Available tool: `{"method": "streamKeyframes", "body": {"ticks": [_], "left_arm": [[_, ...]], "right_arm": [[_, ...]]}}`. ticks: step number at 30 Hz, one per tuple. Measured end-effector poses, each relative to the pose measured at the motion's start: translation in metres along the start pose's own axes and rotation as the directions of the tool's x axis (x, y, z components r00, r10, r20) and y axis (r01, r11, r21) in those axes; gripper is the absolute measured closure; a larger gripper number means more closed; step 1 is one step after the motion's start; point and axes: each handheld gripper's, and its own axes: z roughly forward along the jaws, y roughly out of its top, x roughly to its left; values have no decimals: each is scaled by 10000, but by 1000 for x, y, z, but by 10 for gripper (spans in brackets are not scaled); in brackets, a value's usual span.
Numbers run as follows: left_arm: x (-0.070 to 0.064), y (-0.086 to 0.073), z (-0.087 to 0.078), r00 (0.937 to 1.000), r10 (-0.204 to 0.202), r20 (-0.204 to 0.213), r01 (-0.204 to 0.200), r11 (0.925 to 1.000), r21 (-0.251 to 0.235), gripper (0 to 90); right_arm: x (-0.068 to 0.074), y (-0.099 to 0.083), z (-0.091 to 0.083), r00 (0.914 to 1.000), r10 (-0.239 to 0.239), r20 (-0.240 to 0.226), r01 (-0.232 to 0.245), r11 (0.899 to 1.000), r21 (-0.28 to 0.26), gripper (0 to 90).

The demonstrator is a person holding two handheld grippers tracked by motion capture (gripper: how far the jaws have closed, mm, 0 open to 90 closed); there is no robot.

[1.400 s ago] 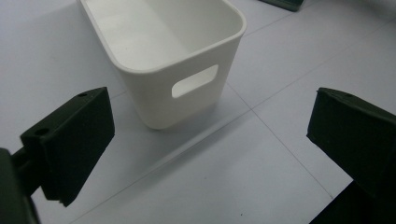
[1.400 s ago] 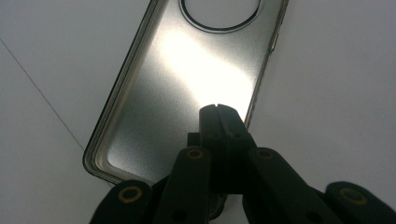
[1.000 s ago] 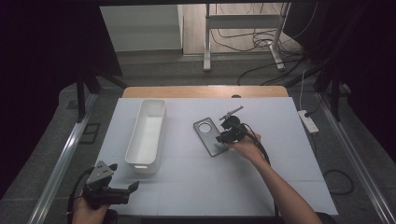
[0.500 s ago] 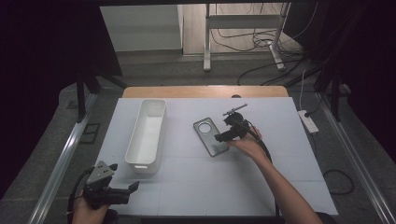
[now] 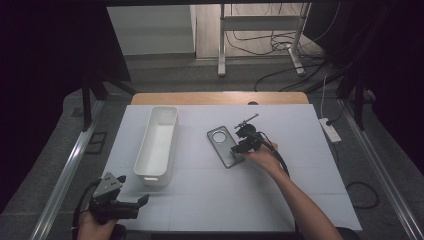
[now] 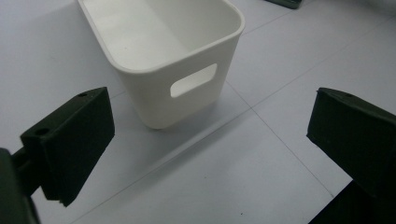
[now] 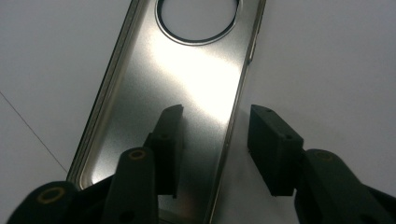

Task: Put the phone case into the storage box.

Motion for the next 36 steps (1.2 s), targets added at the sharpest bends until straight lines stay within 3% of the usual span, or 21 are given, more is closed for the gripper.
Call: {"method": "streamKeyframes", "body": {"ticks": [4, 7, 11, 14, 19, 24, 28, 36], "left_arm": [[0, 0, 0, 10000, 13, -36, -13, 10000, -4, 14], [0, 0, -1, 10000, -36, -53, 36, 10000, -23, 14], [1, 0, 0, 10000, -70, -5, 70, 10000, -19, 17], [1, 0, 0, 10000, -57, 58, 57, 10000, 27, 23], [1, 1, 0, 9999, -18, 99, 18, 10000, -12, 26], [2, 0, -2, 9997, -197, 165, 200, 9996, -189, 8], [-1, 2, -1, 9997, -5, 264, 13, 9996, -270, 2], [-7, 7, 2, 9979, 43, 654, -11, 9988, -491, 0]], "right_arm": [[-1, -1, 1, 10000, -44, 65, 43, 10000, 33, 677], [-4, -1, -1, 9996, 279, 41, -280, 9996, 54, 827], [-8, -2, -2, 9973, 713, -181, -712, 9974, 103, 876], [-3, -2, -2, 9995, 264, 172, -266, 9995, 156, 882], [1, -4, -4, 9996, 129, 266, -127, 9999, -75, 884], [6, -5, -10, 9996, -240, 176, 245, 9993, -295, 883], [10, -7, -18, 9989, -457, 118, 462, 9977, -503, 883], [16, -10, -37, 9990, -448, -30, 443, 9945, -947, 884]]}}
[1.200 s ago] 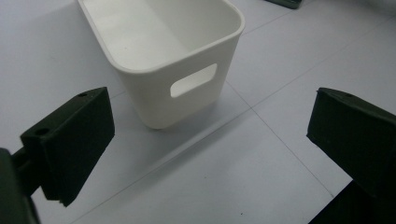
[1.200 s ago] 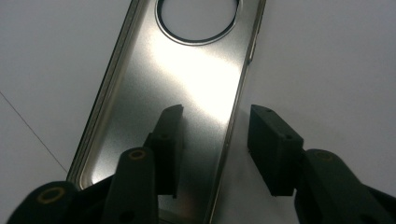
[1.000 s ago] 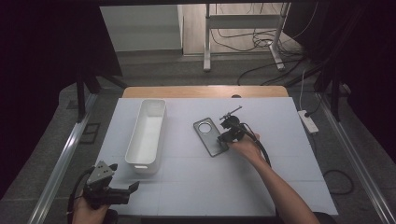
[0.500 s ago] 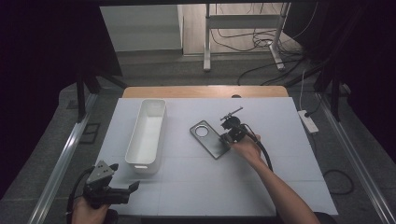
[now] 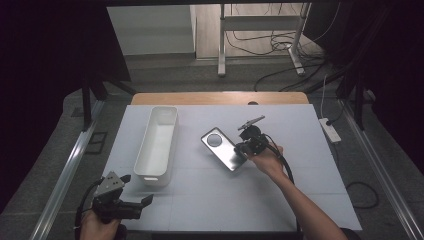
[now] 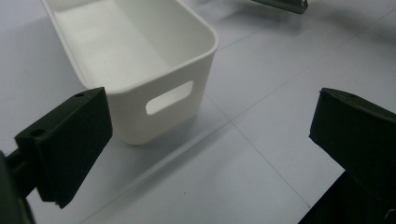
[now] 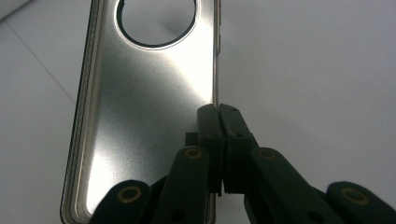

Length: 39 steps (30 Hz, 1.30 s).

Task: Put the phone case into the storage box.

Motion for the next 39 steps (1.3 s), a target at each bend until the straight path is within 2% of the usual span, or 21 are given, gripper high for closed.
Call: {"method": "streamKeyframes", "body": {"ticks": [4, 7, 8, 9, 14, 22, 27, 31, 35, 39], "left_arm": [[-2, 3, 0, 9989, -99, 451, 115, 9992, -371, 0], [-5, 5, 1, 9982, -40, 593, 59, 9995, -323, 0], [-5, 5, 1, 9982, -40, 593, 59, 9995, -323, 0], [-8, 8, 3, 9986, 142, 508, -130, 9996, -251, 0], [-14, 14, 6, 9987, 279, 438, -267, 9992, -282, 0], [-24, 28, 19, 9968, 492, 635, -478, 9986, -237, 0], [-27, 36, 30, 9927, 795, 912, -786, 9968, -130, 0], [-29, 44, 37, 9901, 744, 1193, -714, 9970, -295, 0], [-30, 51, 42, 9886, 772, 1294, -730, 9966, -370, 0], [-31, 66, 54, 9826, 817, 1665, -731, 9957, -574, 0]], "right_arm": [[2, -4, -8, 10000, -94, -1, 94, 9999, -113, 883], [2, -7, -16, 10000, -24, 38, 25, 9997, -250, 883], [2, -8, -18, 10000, 6, 40, -5, 9995, -309, 883], [1, -9, -22, 10000, 27, 35, -25, 9992, -391, 883], [0, -16, -34, 9999, 126, 48, -123, 9983, -573, 883], [1, -29, -56, 9996, 289, -11, -289, 9952, -939, 883], [2, -35, -64, 9996, 282, 16, -278, 9934, -1110, 883], [4, -39, -71, 9994, 329, 59, -319, 9908, -1315, 883], [7, -42, -78, 9996, 282, 85, -266, 9887, -1475, 883], [11, -46, -85, 9996, 266, 93, -246, 9852, -1695, 883]]}}
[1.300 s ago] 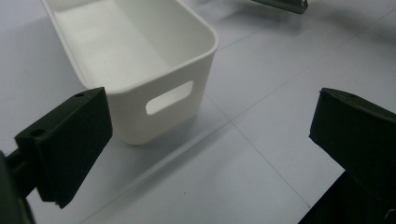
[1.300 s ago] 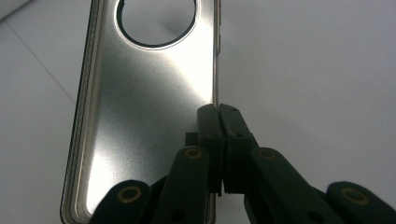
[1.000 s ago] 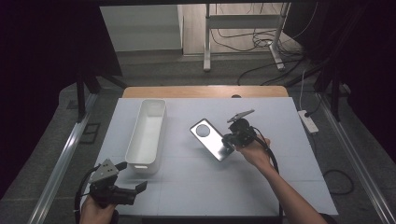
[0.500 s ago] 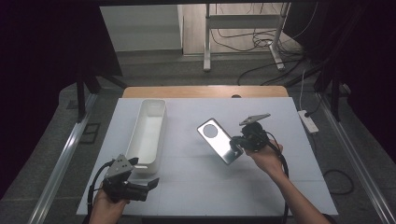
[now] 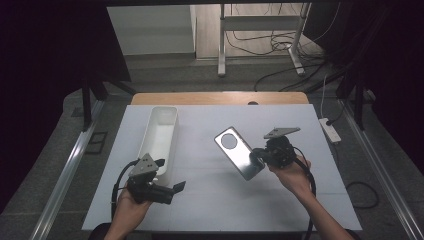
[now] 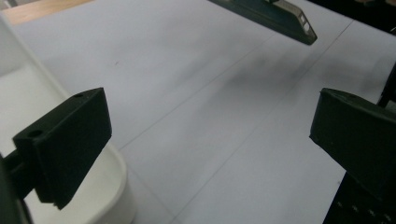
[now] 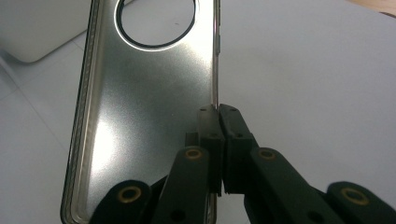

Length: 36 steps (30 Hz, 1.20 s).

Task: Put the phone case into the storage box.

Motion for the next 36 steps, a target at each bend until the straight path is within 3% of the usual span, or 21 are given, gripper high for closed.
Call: {"method": "streamKeyframes", "body": {"ticks": [12, 25, 36], "left_arm": [[1, 22, 32, 9985, -142, 525, 137, 9999, 101, 0], [0, 41, 61, 9927, -493, 1105, 459, 9984, 331, 0], [-3, 51, 80, 9874, -593, 1465, 523, 9973, 513, 0]], "right_arm": [[2, -7, -17, 9998, -59, 171, 65, 9993, -379, 883], [4, -16, -32, 9994, 116, 322, -93, 9974, -709, 884], [11, -17, -34, 9994, 60, 329, -31, 9961, -882, 883]]}}
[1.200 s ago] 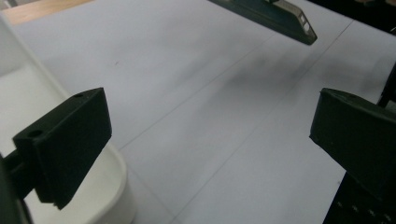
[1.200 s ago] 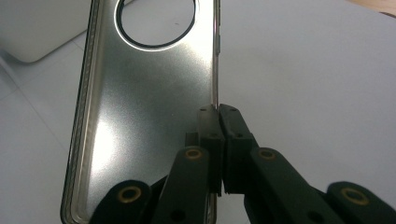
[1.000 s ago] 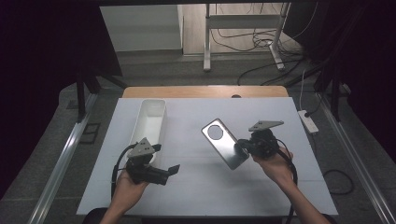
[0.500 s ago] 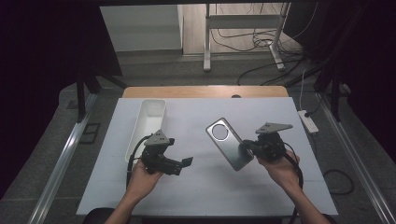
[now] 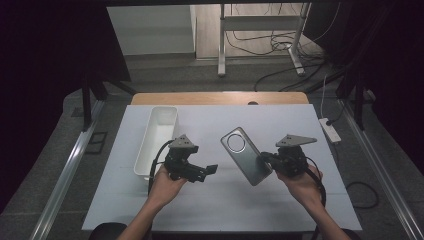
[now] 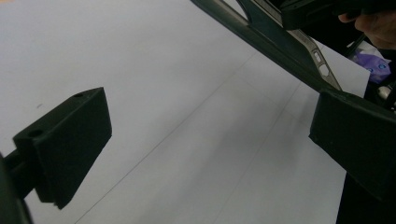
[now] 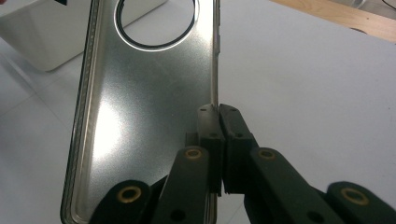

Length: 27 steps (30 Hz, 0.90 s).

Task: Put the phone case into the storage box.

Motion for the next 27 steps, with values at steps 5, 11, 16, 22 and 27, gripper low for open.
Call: {"method": "streamKeyframes", "body": {"ticks": [5, 11, 16, 22, 27], "left_arm": [[0, -1, 4, 9998, -68, 185, 67, 10000, 19, 0], [-1, -1, 6, 9989, -236, 417, 233, 9997, 74, 0], [-3, -1, 9, 9964, -374, 766, 358, 9991, 220, 0], [-8, 1, 14, 9938, -545, 974, 494, 9973, 538, 13], [-8, 2, 17, 9888, -900, 1194, 829, 9945, 635, 84]], "right_arm": [[5, 0, 3, 9999, -57, -93, 56, 10000, -42, 883], [11, 1, 7, 9997, -146, -177, 144, 9999, -83, 883], [19, 2, 12, 9992, -281, -295, 277, 9995, -143, 883], [28, 3, 17, 9984, -343, -449, 331, 9991, -264, 884], [36, 4, 23, 9969, -477, -630, 463, 9986, -242, 884]]}}
